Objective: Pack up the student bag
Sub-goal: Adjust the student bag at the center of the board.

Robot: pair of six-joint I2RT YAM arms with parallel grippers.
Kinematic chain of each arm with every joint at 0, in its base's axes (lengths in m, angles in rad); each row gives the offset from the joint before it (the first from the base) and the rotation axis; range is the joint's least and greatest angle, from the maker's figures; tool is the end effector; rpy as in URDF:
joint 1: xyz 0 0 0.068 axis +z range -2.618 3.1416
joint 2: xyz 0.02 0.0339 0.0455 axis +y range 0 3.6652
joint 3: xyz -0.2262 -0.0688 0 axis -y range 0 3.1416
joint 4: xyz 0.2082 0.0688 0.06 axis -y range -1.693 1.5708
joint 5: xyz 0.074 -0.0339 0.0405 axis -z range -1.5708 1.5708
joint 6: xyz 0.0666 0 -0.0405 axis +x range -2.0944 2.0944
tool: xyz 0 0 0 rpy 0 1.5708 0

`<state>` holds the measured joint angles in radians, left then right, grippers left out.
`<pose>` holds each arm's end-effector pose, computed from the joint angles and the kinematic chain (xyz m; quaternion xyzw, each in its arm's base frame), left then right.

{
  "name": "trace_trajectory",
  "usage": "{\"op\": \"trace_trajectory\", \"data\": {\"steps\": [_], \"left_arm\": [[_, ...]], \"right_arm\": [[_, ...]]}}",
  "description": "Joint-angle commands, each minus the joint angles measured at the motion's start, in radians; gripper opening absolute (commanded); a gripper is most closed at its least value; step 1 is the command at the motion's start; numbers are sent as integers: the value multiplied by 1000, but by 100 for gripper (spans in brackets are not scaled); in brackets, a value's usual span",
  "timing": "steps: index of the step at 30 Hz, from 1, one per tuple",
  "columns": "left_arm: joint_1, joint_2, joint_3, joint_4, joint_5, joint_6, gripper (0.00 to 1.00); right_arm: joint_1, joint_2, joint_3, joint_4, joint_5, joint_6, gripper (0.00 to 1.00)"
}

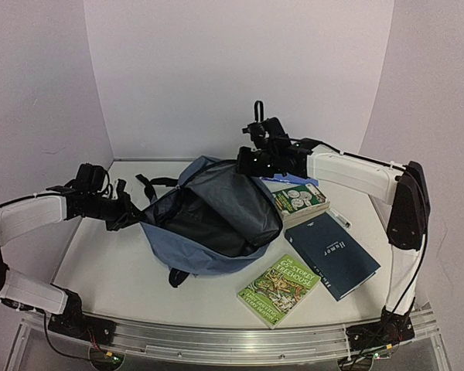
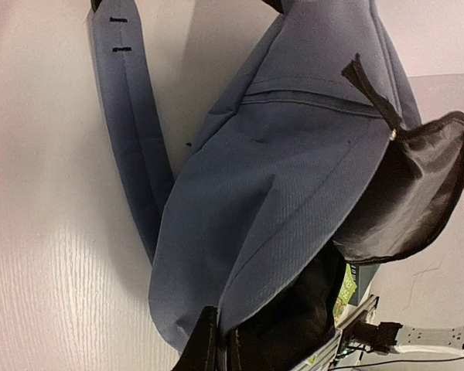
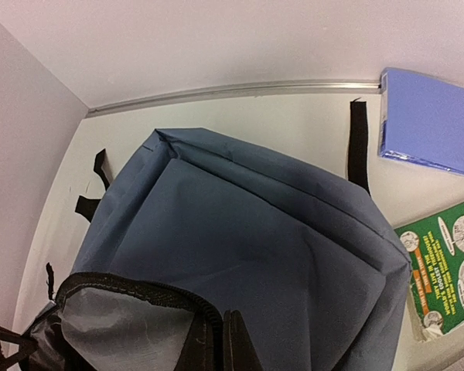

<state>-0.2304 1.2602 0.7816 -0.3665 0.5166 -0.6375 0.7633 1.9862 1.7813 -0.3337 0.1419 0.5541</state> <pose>0.2367 -0.0893 0.1876 -0.0939 0.9035 -0.3610 0.2109 0.3298 0.3025 0.2651 -0.0558 0.8665 0.2525 0.4270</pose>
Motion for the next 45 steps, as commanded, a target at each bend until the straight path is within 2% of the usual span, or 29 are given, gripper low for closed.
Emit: {"op": "trace_trajectory", "data": {"steps": [1,6,12,14,19,23,26,30,36,40,45], "left_arm": [[62,86,95,-153,-10,149,0],[113,205,225,-140,-26,283,0],[160,414,427,-111,-56,377,2],[175,481,489,-101,-39,373,8],[179,556,558,-77,4,323,34],[176,489,497,-58,5,257,67],[171,380,388,-20,2,173,80],[127,234,250,39,9,64,88],[22,140,138,23,-32,-36,95],[-10,131,58,67,-17,-93,99],[-40,158,-3,172,12,-149,97]], "right_arm": [[-101,-56,18,14,57,-20,0],[-79,-26,36,51,-239,-62,0],[72,7,12,106,-278,-9,0],[110,11,-6,160,-287,39,0],[162,14,-61,338,-295,172,0],[193,58,-19,390,-260,216,0],[208,100,24,397,-235,223,0],[227,149,88,406,-216,237,0],[257,219,174,420,-170,272,0],[267,238,208,424,-147,285,0],[275,243,216,423,-119,280,0]]}}
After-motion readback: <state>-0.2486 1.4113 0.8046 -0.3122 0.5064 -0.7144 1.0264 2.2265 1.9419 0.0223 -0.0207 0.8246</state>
